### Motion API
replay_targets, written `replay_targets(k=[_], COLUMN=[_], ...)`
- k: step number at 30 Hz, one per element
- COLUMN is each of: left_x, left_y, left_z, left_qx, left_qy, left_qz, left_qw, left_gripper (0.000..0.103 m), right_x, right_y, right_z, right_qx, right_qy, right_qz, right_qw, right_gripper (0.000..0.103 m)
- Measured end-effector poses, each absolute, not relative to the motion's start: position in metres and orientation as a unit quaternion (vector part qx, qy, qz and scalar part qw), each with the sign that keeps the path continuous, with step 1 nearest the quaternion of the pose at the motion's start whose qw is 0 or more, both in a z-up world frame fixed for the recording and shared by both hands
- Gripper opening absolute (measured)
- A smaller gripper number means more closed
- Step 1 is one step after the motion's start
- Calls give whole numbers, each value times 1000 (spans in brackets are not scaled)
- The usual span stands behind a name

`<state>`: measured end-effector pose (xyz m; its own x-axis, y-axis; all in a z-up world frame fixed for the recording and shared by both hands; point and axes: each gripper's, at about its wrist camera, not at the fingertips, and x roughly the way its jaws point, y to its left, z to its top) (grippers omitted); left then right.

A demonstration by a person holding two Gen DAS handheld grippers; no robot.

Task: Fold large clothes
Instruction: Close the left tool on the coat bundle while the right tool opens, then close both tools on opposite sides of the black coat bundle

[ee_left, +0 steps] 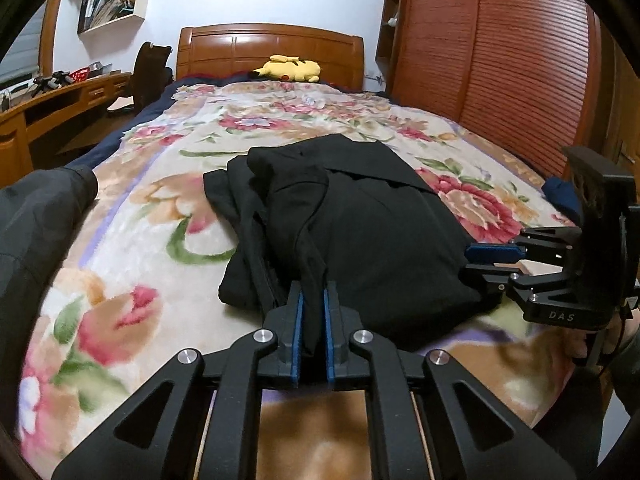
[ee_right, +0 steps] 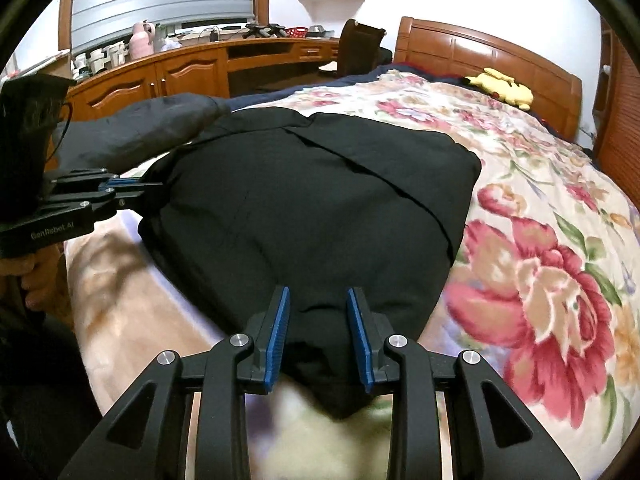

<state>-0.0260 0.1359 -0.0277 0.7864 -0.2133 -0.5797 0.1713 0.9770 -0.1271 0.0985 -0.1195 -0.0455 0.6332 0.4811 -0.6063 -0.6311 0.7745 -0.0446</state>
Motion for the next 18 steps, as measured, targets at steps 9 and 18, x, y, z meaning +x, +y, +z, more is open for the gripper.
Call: replay_targets(k=[9, 18], left_x=[-52, -48], left_y=[148, 153], left_z=[-28, -36], left_qx=[-30, -30], left_qy=[301, 320], left_qz=[-71, -67], left_qw=[951, 944], left_gripper=[45, 45], right_x=[102, 153], right_y=[-135, -151], right_z=[-23, 3], right_qx=[-120, -99], right_qy=[276, 261], right_qz=[317, 267], right_qw=[899, 922], right_gripper=[40, 64])
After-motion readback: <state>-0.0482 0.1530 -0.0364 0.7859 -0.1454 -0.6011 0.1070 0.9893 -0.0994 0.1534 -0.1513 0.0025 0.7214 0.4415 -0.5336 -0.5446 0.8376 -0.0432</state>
